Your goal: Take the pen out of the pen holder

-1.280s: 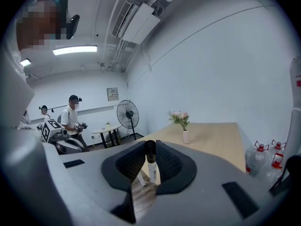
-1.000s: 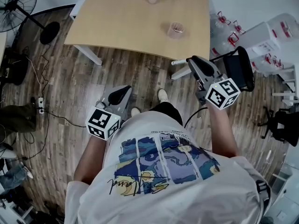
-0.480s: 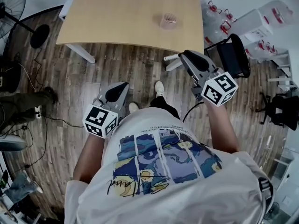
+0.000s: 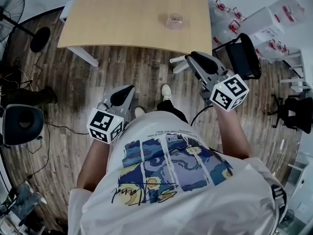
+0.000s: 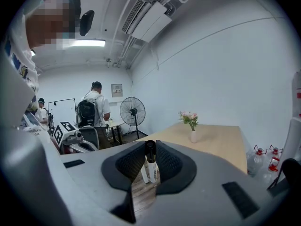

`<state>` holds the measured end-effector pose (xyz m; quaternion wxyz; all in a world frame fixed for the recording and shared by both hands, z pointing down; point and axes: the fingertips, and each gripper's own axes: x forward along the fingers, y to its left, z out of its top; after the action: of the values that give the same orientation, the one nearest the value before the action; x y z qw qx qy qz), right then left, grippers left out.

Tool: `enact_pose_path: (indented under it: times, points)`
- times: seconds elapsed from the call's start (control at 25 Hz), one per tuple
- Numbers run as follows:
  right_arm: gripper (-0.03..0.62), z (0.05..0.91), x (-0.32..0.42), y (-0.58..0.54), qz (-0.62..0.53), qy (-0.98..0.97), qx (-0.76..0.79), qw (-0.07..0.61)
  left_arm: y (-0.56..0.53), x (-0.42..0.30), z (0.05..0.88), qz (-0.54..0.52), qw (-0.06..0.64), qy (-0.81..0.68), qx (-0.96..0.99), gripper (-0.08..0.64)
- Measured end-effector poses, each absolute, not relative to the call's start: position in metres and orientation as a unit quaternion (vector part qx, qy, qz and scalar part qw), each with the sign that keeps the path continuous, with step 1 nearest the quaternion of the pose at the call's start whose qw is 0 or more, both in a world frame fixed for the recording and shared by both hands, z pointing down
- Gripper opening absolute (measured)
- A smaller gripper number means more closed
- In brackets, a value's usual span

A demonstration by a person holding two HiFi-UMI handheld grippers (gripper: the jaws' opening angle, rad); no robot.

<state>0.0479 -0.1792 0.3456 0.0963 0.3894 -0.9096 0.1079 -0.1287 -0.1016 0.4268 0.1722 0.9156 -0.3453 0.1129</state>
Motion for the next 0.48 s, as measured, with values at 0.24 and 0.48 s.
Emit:
enact_pose_path:
  times: [0.24, 0.48]
  points:
    - [0.057, 0.3464, 0.048, -0.177, 0.11, -0.91, 0.387, 0.099, -0.1029, -0.1328, 0.4282, 0.111, 0.175, -0.355, 0.912, 0.008]
    - [0.057, 0.3511, 0.049, -0.1787, 0.108, -0.912, 0.383, 0.101, -0.0999, -0.136, 0.4334, 0.113, 0.178, -0.363, 0.908, 0.008]
